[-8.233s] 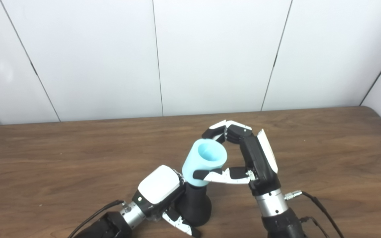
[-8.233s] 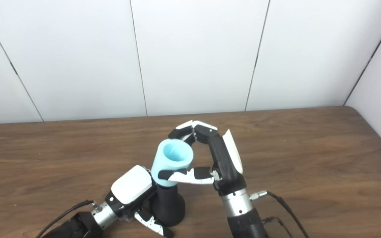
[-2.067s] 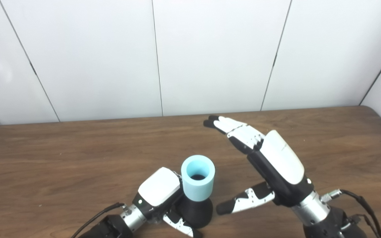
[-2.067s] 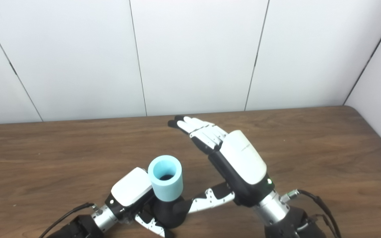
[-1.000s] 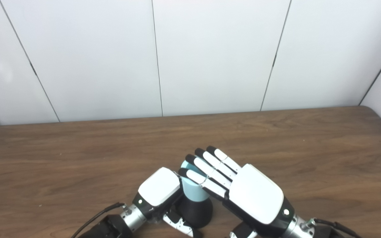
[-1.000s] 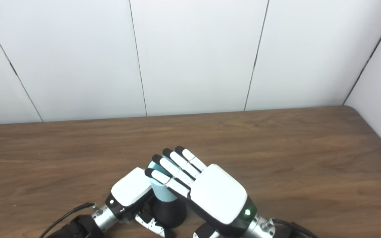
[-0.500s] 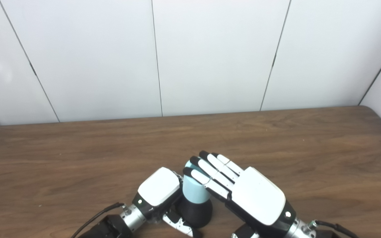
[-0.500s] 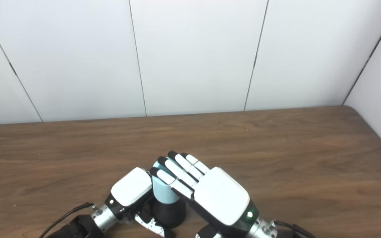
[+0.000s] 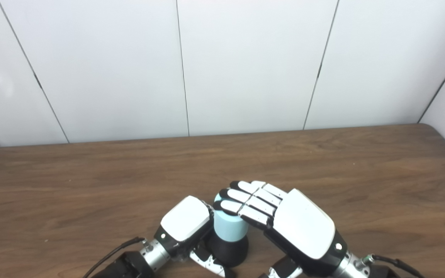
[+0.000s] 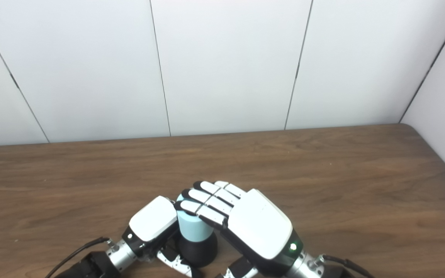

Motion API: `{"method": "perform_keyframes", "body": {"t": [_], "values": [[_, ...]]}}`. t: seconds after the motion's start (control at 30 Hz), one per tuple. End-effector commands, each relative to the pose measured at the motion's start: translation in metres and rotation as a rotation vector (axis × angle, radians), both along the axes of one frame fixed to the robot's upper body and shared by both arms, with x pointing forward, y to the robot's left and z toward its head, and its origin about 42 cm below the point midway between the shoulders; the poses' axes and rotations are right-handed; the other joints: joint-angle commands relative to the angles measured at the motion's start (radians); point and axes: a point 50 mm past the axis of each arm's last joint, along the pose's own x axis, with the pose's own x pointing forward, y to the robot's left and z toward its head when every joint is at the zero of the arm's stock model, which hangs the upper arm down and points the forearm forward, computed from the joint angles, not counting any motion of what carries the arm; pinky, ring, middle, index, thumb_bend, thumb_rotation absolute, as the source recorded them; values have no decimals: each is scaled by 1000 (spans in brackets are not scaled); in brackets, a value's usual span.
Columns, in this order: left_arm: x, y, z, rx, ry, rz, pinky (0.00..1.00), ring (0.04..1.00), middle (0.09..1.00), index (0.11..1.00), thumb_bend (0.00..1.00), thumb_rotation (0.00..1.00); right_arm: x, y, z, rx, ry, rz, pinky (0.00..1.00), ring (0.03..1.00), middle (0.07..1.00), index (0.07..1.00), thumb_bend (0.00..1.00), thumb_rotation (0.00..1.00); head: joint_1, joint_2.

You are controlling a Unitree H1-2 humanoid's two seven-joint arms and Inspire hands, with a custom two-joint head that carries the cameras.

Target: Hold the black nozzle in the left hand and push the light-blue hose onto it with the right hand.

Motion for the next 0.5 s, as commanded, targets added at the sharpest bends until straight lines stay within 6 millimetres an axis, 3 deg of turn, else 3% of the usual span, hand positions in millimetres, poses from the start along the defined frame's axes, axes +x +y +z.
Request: {"method": "perform_keyframes", "body": {"t": [0.0, 0.2, 0.3, 0.33, 0.47], "values": [[-45, 16, -63, 262, 193, -68, 246, 259, 387, 501, 515, 0, -6, -2, -16, -120, 80, 23, 796, 841, 834, 778, 859, 839, -2, 0], [-45, 15, -62, 263, 190, -68, 245, 261, 388, 502, 515, 0, -5, -2, -16, -109, 77, 28, 800, 850, 838, 776, 844, 838, -2, 0], [-45, 15, -63, 259, 188, -67, 243, 255, 387, 502, 515, 0, -5, -2, -16, -99, 67, 22, 820, 872, 862, 808, 830, 848, -2, -5], [-45, 15, -64, 260, 185, -68, 242, 255, 428, 491, 520, 0, -5, -1, -16, -98, 61, 18, 824, 885, 872, 819, 827, 850, -2, -5], [-44, 15, -64, 268, 187, -69, 272, 288, 398, 506, 516, 0, -3, 0, -16, -102, 57, 5, 882, 948, 930, 871, 808, 863, -2, -4]]}}
